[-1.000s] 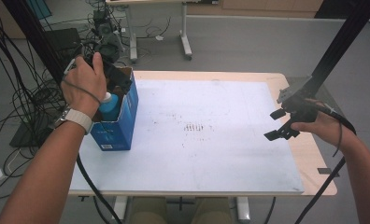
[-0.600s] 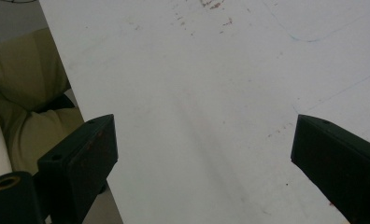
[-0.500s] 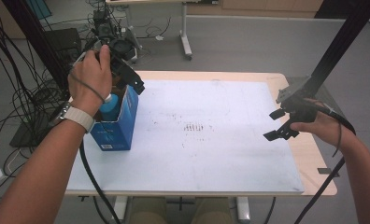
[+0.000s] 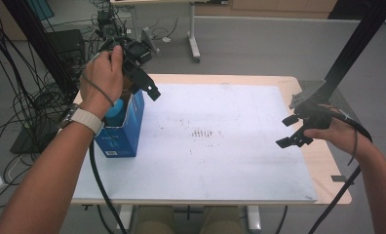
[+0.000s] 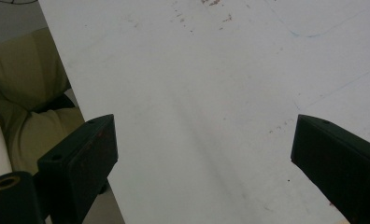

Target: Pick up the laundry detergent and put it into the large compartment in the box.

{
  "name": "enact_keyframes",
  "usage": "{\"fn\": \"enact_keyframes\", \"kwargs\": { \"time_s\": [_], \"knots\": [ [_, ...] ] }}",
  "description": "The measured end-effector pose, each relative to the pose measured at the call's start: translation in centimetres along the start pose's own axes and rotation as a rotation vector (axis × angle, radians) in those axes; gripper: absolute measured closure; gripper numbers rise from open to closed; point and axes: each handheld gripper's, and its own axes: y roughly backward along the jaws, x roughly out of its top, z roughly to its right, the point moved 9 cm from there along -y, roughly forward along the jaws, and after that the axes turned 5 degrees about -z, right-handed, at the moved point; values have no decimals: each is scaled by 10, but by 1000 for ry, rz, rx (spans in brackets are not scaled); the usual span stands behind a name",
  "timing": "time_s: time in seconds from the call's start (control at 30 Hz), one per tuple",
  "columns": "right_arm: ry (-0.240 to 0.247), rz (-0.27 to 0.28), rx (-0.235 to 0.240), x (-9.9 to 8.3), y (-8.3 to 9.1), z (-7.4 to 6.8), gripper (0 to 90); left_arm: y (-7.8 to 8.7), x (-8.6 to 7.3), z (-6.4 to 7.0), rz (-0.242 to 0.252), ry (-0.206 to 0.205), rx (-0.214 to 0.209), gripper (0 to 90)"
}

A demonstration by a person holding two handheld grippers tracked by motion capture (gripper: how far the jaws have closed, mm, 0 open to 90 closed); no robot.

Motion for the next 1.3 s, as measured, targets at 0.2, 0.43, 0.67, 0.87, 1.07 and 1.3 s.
{"fn": "enact_keyframes", "kwargs": {
  "time_s": [0.2,0.43,0.67,0.87,1.07,1.3],
  "knots": [
    [0,-7,2,1,-1,0,72,-6,7,16,16,-115,-52,47],
    [2,-5,6,4,-2,1,72,-14,13,33,11,-250,-83,58],
    [-4,-5,4,2,-2,2,72,-22,17,50,-5,-358,-94,59],
    [-3,-4,5,2,-2,1,72,-25,18,56,-9,-392,-103,62],
    [-8,-3,4,2,-1,1,72,-27,19,60,-10,-419,-124,65],
    [-10,-2,2,2,-1,1,72,-28,20,66,0,-446,-151,67]
  ]
}}
